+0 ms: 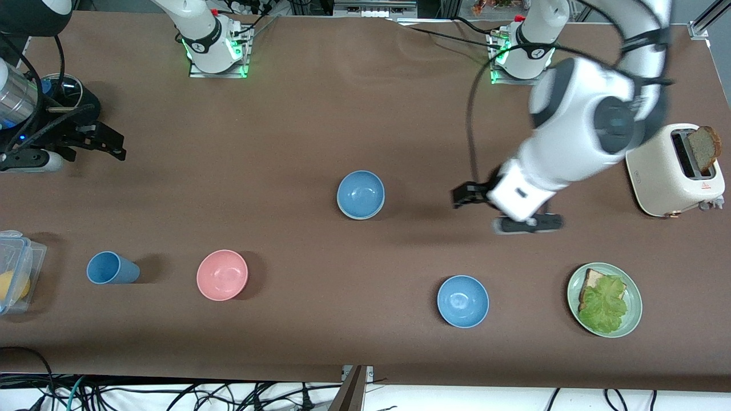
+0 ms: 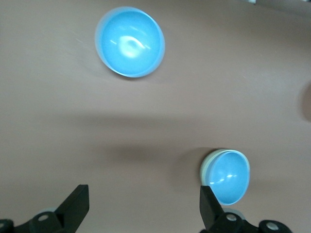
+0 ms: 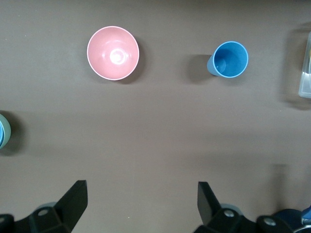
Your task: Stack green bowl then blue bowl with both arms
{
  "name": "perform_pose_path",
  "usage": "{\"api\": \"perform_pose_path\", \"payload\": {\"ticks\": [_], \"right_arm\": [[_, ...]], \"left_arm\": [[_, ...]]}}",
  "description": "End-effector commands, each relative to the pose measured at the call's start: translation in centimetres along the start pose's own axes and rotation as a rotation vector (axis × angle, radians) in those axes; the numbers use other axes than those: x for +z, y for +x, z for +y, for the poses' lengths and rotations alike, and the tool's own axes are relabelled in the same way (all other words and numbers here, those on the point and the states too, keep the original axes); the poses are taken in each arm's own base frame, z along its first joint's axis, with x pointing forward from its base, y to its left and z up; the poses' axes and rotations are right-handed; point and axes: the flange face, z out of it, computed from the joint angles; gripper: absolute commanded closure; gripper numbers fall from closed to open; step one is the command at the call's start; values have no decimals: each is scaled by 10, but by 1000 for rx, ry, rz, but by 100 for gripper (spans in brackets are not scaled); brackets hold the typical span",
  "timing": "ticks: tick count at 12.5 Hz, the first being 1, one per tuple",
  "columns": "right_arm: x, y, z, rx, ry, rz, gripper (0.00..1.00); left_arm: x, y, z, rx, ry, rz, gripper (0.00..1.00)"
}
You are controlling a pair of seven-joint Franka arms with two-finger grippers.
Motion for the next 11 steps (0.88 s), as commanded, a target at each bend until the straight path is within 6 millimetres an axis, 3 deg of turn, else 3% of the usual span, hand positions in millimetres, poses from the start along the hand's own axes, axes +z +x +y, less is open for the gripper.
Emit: {"api": "perform_pose_path", "payload": {"ticks": [1, 3, 6, 11], "right_arm": [[-8, 0, -3, -11, -8, -2, 0], [-8, 0, -3, -12, -8, -2, 0], [-8, 0, -4, -12, -5, -2, 0], [-7, 0, -4, -12, -4, -4, 0]], "left_arm": [[-58, 5, -85, -19, -3, -18, 0], [-81, 1, -129, 2, 25, -38, 0], [-110, -22, -141, 120, 174, -43, 0], [-118, -33, -159, 96, 197, -41, 0]]}}
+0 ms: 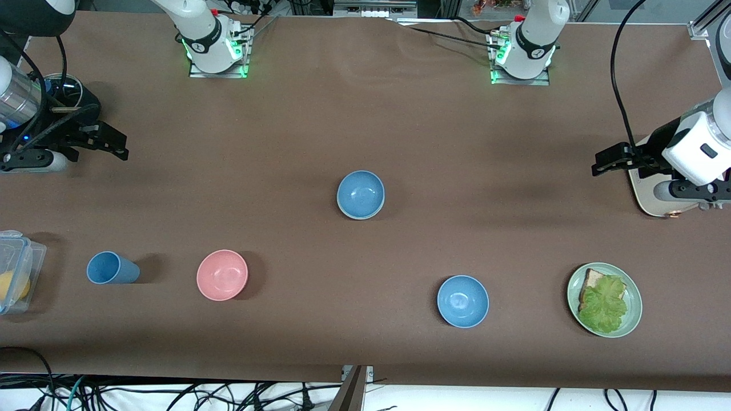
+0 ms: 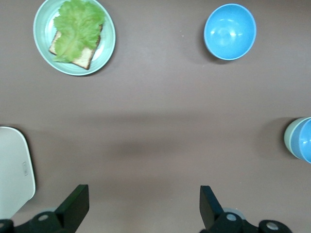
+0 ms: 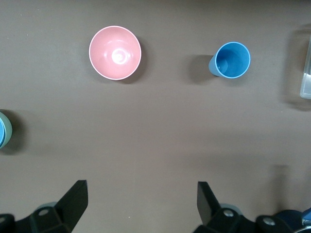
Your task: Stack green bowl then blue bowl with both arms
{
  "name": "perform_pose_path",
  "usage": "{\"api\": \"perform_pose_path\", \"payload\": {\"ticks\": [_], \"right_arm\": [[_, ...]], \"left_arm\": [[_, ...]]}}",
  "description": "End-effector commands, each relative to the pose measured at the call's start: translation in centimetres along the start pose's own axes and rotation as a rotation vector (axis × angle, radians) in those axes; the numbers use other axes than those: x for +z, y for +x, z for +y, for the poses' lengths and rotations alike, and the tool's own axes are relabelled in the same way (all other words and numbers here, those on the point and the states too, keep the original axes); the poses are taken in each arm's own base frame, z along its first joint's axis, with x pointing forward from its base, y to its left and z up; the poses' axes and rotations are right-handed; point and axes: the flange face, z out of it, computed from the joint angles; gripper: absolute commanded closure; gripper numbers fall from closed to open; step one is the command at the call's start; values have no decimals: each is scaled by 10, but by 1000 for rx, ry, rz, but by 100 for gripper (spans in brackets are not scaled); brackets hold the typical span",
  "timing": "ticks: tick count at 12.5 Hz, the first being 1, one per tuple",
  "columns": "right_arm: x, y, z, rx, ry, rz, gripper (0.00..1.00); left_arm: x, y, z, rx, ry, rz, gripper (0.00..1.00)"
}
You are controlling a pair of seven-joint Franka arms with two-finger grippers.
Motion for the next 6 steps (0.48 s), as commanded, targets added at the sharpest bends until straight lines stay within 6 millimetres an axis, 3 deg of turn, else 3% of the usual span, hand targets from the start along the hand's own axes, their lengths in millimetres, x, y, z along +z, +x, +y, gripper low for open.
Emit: {"api": "perform_pose_path", "payload": {"ticks": [1, 6], "right_arm": [[-6, 0, -1, -6, -4, -5, 0], [-6, 0, -1, -7, -4, -5, 0]], "left_arm": [[-3, -13, -6, 17, 26, 0, 0], [9, -2, -8, 12, 27, -33, 0]]}}
